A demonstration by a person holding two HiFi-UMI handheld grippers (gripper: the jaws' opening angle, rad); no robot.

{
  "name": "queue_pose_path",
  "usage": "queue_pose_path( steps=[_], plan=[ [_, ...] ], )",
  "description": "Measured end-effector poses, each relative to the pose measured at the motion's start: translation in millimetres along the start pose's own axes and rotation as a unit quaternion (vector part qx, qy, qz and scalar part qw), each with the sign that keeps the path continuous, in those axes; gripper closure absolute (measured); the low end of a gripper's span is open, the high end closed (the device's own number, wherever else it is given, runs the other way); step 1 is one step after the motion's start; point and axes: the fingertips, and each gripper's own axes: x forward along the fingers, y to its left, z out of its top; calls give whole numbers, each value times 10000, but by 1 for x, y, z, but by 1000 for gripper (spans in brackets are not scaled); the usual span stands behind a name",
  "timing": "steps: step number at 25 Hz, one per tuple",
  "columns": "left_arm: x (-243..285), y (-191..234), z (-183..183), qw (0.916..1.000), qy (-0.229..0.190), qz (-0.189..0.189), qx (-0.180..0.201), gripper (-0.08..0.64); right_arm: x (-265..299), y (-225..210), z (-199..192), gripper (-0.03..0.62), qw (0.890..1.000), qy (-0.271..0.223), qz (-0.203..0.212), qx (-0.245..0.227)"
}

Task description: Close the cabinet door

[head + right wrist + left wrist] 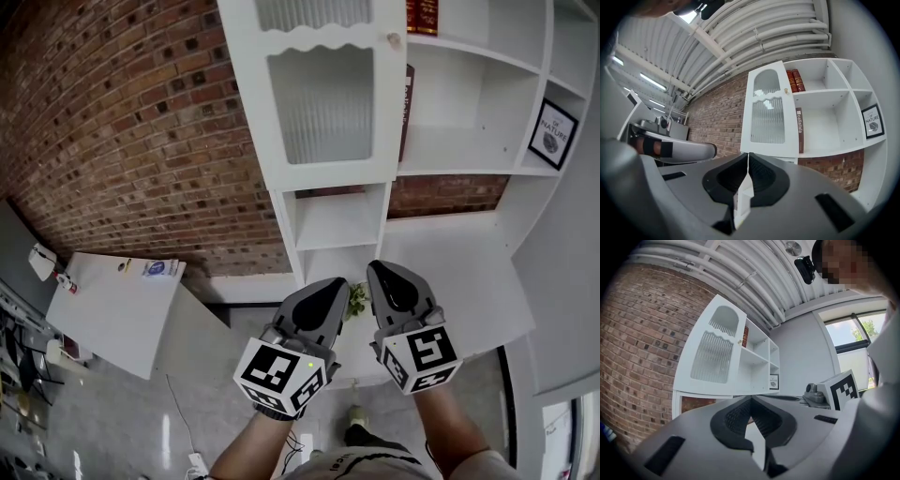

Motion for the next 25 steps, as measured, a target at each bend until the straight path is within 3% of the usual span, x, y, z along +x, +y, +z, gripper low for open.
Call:
queue_pose_path(
  steps=[25],
  plan=[
    [-118,-48,7,10000,-42,-11,-33,549,-97,106,6,574,10000,86,-21,19]
  ],
)
